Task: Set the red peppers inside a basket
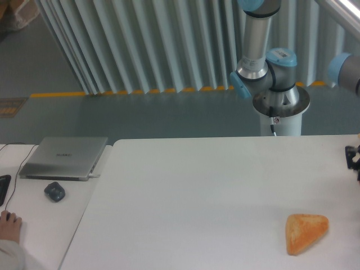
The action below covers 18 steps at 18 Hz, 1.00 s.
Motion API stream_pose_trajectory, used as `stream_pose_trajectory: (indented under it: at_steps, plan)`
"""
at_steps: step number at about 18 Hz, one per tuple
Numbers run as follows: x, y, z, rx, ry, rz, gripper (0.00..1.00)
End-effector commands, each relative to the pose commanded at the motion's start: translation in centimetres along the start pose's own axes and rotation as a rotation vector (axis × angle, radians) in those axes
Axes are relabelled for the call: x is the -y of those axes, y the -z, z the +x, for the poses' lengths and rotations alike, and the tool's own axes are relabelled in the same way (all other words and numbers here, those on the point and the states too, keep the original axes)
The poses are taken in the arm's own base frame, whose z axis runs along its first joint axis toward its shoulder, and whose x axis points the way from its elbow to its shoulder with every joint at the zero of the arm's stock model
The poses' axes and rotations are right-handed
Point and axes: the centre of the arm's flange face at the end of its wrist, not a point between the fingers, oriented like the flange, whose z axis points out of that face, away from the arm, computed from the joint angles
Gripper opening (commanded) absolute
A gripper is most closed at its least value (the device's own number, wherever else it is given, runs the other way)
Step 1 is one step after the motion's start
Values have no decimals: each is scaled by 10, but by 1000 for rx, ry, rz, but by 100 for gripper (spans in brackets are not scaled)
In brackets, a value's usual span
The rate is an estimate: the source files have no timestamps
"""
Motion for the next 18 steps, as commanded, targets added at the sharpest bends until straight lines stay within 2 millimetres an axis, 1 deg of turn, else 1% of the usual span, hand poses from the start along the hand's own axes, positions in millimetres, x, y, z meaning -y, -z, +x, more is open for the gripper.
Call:
stream_pose_trajectory:
  at_steps: [1,2,5,6,7,8,10,11,12,13,15,16,17,18]
  plan:
    - [-11,6,-6,39,-103,-54,25]
    - [-27,9,-13,70,-218,-133,25]
    - [-45,-2,-24,88,-416,-307,26]
    - [-50,-11,-26,79,-465,-365,26]
    - [-55,-18,-31,100,-492,-417,26]
    - [-62,-36,-33,136,-515,-476,27]
    - [-77,-62,-46,160,-514,-491,27]
    - [-83,-71,-55,155,-518,-493,28]
    - [-89,-77,-61,147,-520,-497,29]
    - [-92,-79,-63,142,-525,-498,31]
    - [-91,-85,-65,136,-527,-500,34]
    - [-92,-86,-66,135,-526,-500,38]
    - [-91,-85,-65,137,-527,-499,65]
    - [-91,-85,-65,137,-527,-498,97]
